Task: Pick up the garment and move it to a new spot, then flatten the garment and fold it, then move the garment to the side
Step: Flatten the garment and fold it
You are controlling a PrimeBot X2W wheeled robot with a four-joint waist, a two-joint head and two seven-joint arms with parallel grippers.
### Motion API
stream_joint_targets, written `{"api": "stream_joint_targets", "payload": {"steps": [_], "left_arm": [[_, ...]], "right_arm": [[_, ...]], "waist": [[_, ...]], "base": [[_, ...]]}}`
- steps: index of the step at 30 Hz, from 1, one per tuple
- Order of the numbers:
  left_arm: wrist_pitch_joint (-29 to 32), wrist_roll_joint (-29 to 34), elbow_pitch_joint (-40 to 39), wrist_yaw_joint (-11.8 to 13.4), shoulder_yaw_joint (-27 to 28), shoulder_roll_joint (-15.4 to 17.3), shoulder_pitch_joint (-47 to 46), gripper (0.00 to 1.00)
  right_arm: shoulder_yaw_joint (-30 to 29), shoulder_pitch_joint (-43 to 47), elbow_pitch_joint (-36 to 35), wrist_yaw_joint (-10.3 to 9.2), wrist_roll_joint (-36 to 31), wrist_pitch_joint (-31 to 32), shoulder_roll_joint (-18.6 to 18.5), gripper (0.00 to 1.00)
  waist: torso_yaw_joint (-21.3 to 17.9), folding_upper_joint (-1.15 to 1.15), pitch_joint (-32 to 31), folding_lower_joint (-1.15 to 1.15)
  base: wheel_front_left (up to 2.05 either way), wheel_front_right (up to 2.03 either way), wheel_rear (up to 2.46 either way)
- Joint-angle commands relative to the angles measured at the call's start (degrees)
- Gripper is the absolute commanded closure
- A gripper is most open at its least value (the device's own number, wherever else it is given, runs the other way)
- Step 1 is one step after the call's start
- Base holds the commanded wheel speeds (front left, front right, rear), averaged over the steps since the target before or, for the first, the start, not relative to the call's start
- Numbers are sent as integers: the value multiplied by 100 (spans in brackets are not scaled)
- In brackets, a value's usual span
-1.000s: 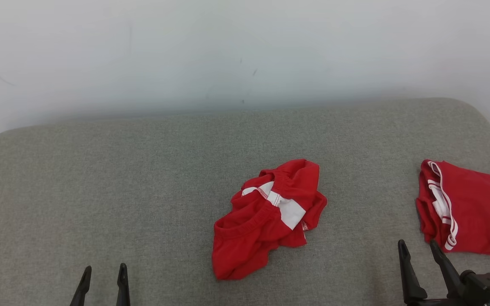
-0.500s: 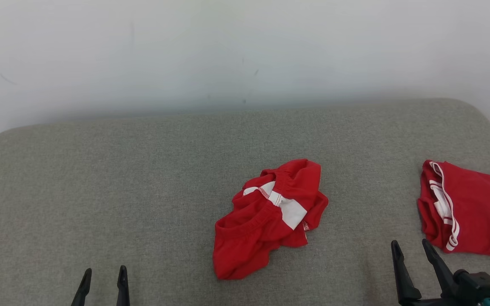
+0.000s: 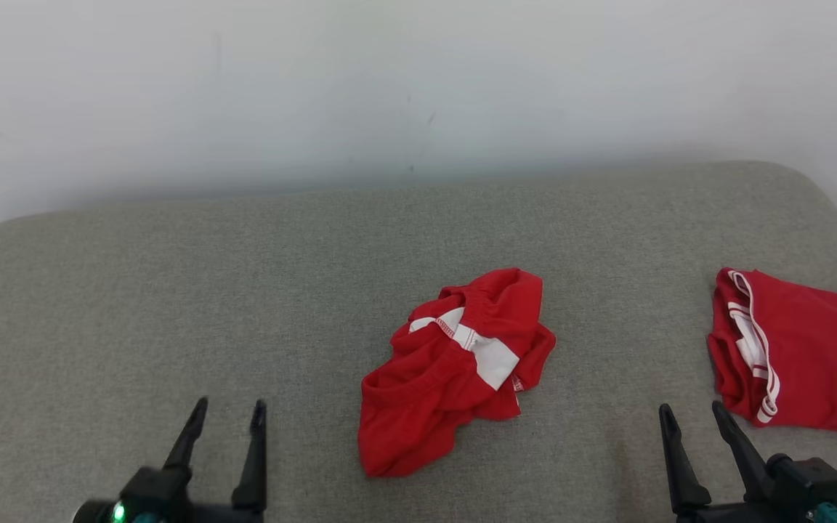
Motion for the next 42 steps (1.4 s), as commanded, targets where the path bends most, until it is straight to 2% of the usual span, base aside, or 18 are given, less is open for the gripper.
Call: {"api": "stream_joint_targets", "payload": {"steps": [1,5,11,16,22,28,37,38,39,40,41,42], "left_arm": [[28,1,139,-3,-149,40,-297,0],[331,-163,490,-6,-597,28,-963,0],[1137,-705,1073,-1,-1322,-58,-1838,0],[1716,-1153,1417,-2,-1887,-80,-2331,0],[2126,-1534,1703,-2,-2353,-25,-2682,0],[2341,-1728,1959,-2,-2478,28,-2824,0],[2260,-1814,2029,3,-2499,41,-2981,0],[2260,-1823,2029,18,-2494,37,-2998,2],[2268,-1831,2032,19,-2496,31,-2996,13],[2300,-1836,2045,22,-2518,29,-3006,51],[2298,-1836,2045,21,-2526,31,-3022,55],[2307,-1833,2044,21,-2541,33,-3031,72]], "right_arm": [[38,-51,12,-14,32,-6,10,0],[118,-156,33,-14,67,-18,14,0],[229,-269,60,-14,93,-63,39,0],[275,-350,107,-14,111,-111,73,0],[324,-441,202,-14,137,-189,120,0],[345,-505,282,-14,151,-264,139,0],[349,-507,365,-15,183,-329,147,0],[349,-512,371,-15,181,-329,154,0],[349,-518,378,-15,177,-326,160,0],[359,-535,389,-15,168,-328,163,0],[360,-542,394,-15,165,-331,164,0],[364,-548,400,-15,164,-335,165,0]], "waist": [[-43,0,20,-1],[-167,0,65,-1],[-490,0,202,-1],[-783,0,365,-1],[-1087,0,507,-1],[-1300,0,559,-1],[-1373,0,547,-1],[-1370,0,543,-1],[-1366,0,539,-1],[-1354,0,530,-1],[-1347,0,525,-1],[-1341,0,519,-1]], "base": [[0,0,0],[0,0,0],[0,0,0],[0,0,0],[0,0,0],[0,0,0],[0,0,0],[0,0,0],[0,0,0],[0,0,0],[0,0,0],[0,0,0]]}}
